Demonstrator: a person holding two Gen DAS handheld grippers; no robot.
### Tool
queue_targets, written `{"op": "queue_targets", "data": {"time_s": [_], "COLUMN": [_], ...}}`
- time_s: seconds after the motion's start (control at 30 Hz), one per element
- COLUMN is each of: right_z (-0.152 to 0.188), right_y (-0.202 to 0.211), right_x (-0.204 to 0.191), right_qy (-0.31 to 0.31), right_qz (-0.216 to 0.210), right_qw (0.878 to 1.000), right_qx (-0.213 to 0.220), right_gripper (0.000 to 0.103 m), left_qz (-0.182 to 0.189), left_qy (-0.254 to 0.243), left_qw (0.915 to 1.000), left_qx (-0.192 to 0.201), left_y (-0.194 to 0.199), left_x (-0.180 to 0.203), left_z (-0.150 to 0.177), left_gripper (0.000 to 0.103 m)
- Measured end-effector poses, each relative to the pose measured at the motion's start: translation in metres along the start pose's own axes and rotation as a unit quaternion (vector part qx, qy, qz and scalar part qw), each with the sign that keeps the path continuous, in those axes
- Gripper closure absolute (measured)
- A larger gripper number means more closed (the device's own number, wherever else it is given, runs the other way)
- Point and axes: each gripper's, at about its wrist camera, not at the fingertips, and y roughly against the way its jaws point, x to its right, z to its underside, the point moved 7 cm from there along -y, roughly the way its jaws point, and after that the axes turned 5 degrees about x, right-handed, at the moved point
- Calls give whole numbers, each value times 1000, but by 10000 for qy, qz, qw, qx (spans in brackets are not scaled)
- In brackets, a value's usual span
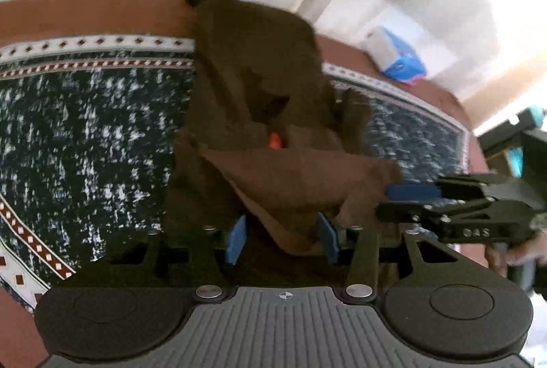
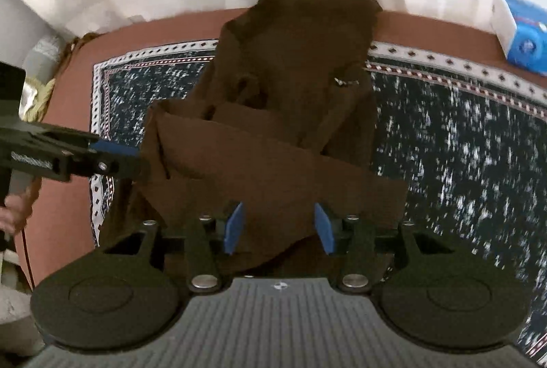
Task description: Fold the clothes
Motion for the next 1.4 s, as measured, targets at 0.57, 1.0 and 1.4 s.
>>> {"op": "queue_targets", "data": {"time_s": [0.57,1.0,1.4], "right_z": [-25,-23,-41], "right_y": [4,13,6], "right_x": [18,0,35], "right_qy": [-625,-602,-1304], "right_qz": [210,-295,388], "right_qw": [9959,9951,9839], "right_qx": [615,733,1155], "right_gripper": [103,94,86], "left_qz": [-379,25,-723], "left_qy": [749,238,398], "left_qw": [9952,9958,9899], "left_qx": [496,884,1149], "left_y": [-21,21,17], "left_x": [-17,-14,-45], "left_z": [-34,-41,-36], "left_gripper": [103,62,52]}}
